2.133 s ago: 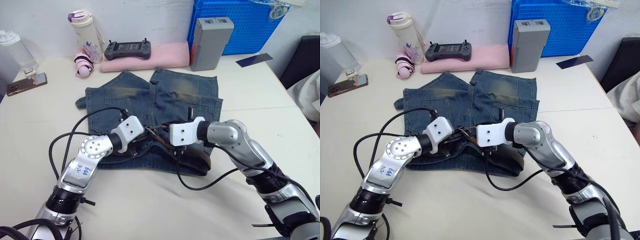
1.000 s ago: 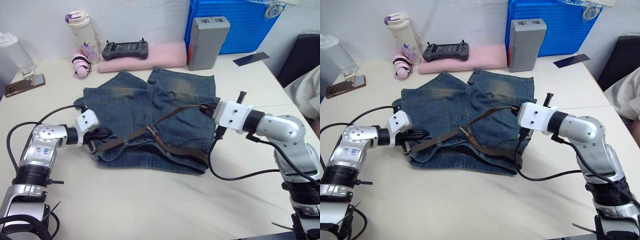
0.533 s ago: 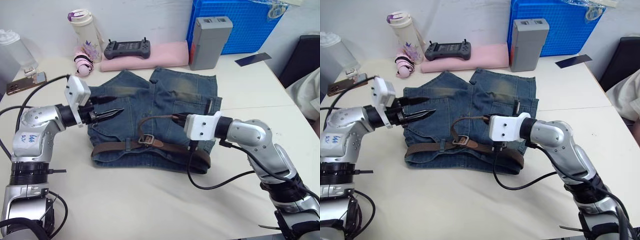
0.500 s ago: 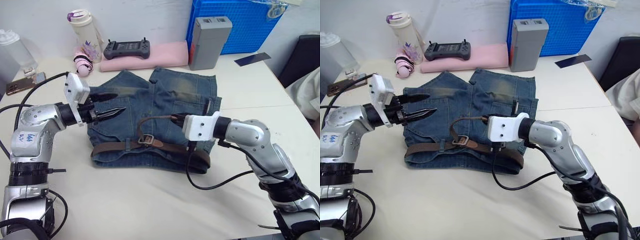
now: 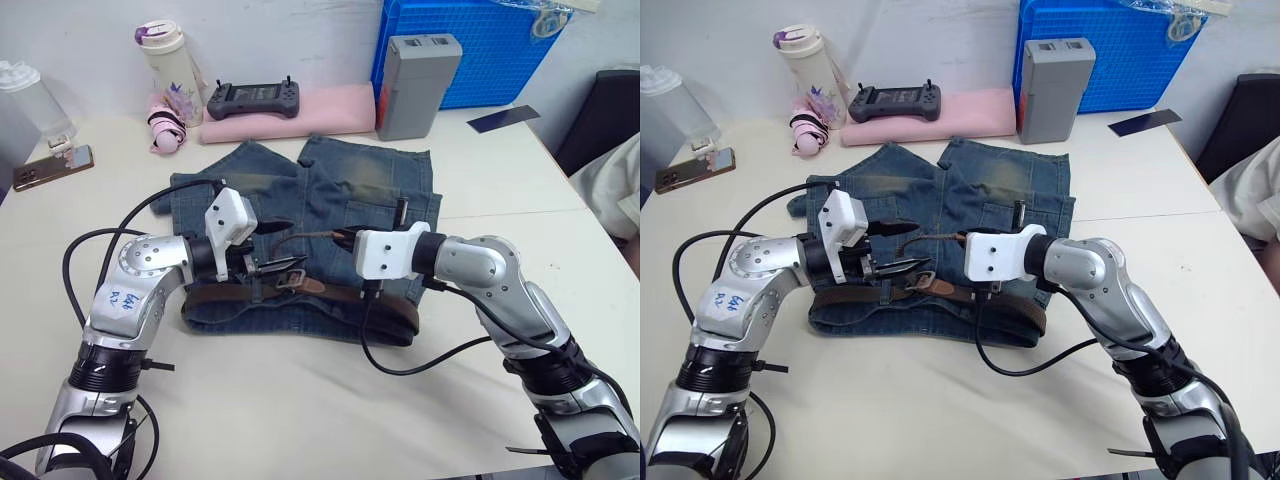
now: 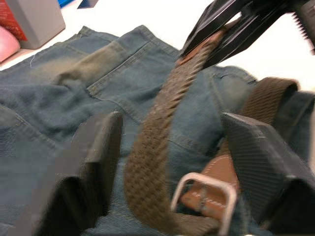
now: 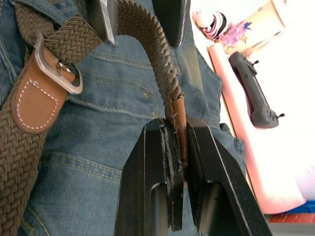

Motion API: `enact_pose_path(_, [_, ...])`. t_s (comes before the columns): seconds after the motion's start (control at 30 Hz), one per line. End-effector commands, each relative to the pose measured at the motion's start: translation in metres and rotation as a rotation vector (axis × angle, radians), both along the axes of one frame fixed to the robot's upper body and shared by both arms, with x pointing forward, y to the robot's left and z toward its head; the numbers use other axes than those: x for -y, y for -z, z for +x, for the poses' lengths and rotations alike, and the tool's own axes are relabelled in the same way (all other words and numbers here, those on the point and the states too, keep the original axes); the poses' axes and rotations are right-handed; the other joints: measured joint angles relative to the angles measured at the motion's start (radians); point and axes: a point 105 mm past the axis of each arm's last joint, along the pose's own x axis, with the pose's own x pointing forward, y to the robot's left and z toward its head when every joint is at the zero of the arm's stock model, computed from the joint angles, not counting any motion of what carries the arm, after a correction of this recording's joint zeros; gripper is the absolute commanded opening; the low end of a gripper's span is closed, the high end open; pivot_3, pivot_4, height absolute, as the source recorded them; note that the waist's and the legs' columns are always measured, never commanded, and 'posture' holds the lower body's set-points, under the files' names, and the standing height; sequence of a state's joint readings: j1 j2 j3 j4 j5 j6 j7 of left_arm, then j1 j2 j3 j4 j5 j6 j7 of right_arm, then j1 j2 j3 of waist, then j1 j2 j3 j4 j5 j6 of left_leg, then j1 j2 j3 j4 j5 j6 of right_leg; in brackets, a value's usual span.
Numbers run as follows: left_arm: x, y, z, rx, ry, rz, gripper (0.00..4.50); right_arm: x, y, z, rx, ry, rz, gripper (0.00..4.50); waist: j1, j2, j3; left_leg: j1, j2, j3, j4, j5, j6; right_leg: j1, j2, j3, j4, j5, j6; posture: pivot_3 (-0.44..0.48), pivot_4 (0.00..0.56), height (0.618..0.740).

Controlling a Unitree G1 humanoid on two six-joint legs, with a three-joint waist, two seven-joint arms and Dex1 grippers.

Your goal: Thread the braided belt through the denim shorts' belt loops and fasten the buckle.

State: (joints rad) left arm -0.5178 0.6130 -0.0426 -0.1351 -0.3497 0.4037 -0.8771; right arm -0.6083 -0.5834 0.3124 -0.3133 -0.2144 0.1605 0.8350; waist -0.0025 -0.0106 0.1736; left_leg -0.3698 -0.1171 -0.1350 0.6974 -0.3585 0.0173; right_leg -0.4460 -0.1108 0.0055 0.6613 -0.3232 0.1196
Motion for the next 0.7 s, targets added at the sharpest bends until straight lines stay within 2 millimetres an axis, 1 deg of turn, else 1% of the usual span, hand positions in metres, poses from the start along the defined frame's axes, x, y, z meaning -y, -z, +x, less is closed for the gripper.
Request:
enact_pose_path(0.03, [0.001, -0.002, 0.001, 0.034, 0.005, 0.020, 1.61, -0.008, -0.014, -0.010, 0.048, -0.047, 0.024, 0.00, 0.000, 0.000, 0.000, 0.000, 0.000, 0.000, 0.000, 0.000, 0.000, 0.000, 0.000, 0.000, 0.000, 0.000, 0.000, 0.000, 0.150, 0.718])
enact_pose_path(0.13, [-0.001, 0.002, 0.005, 0.035, -0.021, 0.042, 0.18, -0.009, -0.014, -0.011, 0.045, -0.054, 0.031, 0.00, 0.000, 0.000, 0.000, 0.000, 0.000, 0.000, 0.000, 0.000, 0.000, 0.000, 0.000, 0.000, 0.000, 0.000, 0.000, 0.000, 0.150, 0.718])
enact_pose_path(0.17, [-0.002, 0.004, 0.007, 0.039, -0.030, 0.052, 0.02, -0.010, -0.015, -0.011, 0.044, -0.056, 0.036, 0.00, 0.001, 0.000, 0.000, 0.000, 0.000, 0.000, 0.000, 0.000, 0.000, 0.000, 0.000, 0.000, 0.000, 0.000, 0.000, 0.000, 0.150, 0.718])
enact_pose_path(0.33, [-0.003, 0.011, 0.010, 0.051, -0.056, 0.081, 0.02, -0.011, -0.018, -0.012, 0.047, -0.060, 0.049, 0.00, 0.000, 0.000, 0.000, 0.000, 0.000, 0.000, 0.000, 0.000, 0.000, 0.000, 0.000, 0.000, 0.000, 0.000, 0.000, 0.000, 0.150, 0.718])
enact_pose_path(0.47, [0.000, 0.009, 0.010, 0.053, -0.065, 0.046, 0.02, -0.011, -0.021, -0.009, 0.041, -0.039, 0.084, 0.00, 0.001, 0.000, 0.000, 0.000, 0.000, 0.000, 0.000, 0.000, 0.000, 0.000, 0.000, 0.000, 0.000, 0.000, 0.000, 0.000, 0.150, 0.718])
enact_pose_path(0.6, [0.002, 0.006, 0.010, 0.050, -0.077, 0.003, 0.02, 0.000, -0.019, 0.004, -0.011, 0.069, 0.124, 0.00, 0.000, 0.000, 0.000, 0.000, 0.000, 0.000, 0.000, 0.000, 0.000, 0.000, 0.000, 0.000, 0.000, 0.000, 0.000, 0.000, 0.150, 0.718])
enact_pose_path(0.7, [0.003, 0.006, 0.010, 0.048, -0.083, -0.006, 0.02, 0.009, -0.019, 0.008, -0.014, 0.116, 0.129, 0.00, 0.000, 0.000, 0.000, 0.000, 0.000, 0.000, 0.000, 0.000, 0.000, 0.000, 0.000, 0.000, 0.000, 0.000, 0.000, 0.000, 0.150, 0.718])
